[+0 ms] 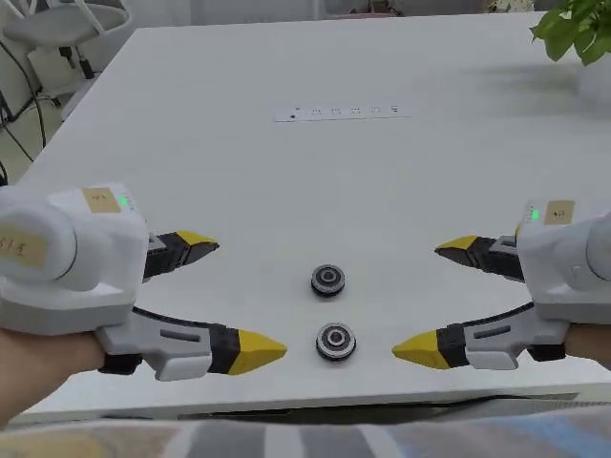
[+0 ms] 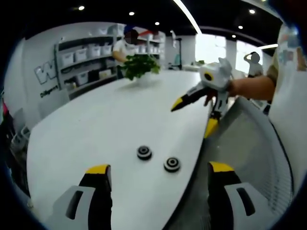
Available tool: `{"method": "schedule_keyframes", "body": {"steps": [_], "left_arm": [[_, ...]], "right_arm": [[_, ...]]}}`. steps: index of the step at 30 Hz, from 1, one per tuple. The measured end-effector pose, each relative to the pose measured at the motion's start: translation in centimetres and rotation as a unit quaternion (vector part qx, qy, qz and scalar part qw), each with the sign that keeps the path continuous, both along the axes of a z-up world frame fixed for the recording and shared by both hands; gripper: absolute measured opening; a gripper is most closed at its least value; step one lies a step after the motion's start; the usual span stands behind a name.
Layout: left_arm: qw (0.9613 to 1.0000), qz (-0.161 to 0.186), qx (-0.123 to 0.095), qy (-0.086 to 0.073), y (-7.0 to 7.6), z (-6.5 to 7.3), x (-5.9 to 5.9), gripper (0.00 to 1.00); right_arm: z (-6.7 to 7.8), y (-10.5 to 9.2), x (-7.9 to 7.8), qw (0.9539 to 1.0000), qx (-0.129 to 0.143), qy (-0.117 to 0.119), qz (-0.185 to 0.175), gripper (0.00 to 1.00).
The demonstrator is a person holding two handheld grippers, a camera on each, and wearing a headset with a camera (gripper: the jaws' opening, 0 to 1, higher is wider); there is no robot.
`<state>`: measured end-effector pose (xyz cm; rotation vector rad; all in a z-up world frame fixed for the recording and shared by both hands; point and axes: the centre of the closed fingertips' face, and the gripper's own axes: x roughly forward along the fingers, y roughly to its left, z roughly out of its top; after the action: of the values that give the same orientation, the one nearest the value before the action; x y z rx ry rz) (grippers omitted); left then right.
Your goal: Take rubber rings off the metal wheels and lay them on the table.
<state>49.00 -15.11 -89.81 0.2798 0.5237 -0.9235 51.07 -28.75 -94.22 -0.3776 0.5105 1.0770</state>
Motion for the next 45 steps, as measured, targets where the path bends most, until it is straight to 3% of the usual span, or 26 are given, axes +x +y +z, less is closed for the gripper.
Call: {"method": "schedule_keyframes", "body": {"steps": [5,9,13,24,34,45], "left_arm": [[0.9999,-0.013,0.007,0.000,-0.4,-0.3,0.5,0.83],[0.9997,-0.020,-0.012,0.009,-1.1,-0.1,0.9,0.82],[0.9996,-0.027,-0.002,0.007,-1.3,-0.3,1.4,0.80],[0.9983,-0.058,0.000,0.012,-2.6,-0.9,2.0,0.77],[0.9959,-0.083,0.016,0.030,-3.9,-2.9,2.4,0.69],[0.9928,-0.104,0.029,0.050,-4.6,-5.3,2.3,0.63]], "right_arm": [[-0.2,0.6,0.1,0.9999,-0.003,-0.003,0.013,0.79],[-0.4,1.0,0.3,0.9997,-0.004,-0.001,0.022,0.77],[-0.6,1.3,0.4,0.9996,-0.002,0.003,0.028,0.75],[-1.8,1.4,0.8,0.9990,-0.007,0.011,0.043,0.71],[-3.1,2.1,0.7,0.9974,-0.008,0.018,0.069,0.65],[-4.3,3.2,0.6,0.9956,0.012,0.044,0.082,0.58]]}}
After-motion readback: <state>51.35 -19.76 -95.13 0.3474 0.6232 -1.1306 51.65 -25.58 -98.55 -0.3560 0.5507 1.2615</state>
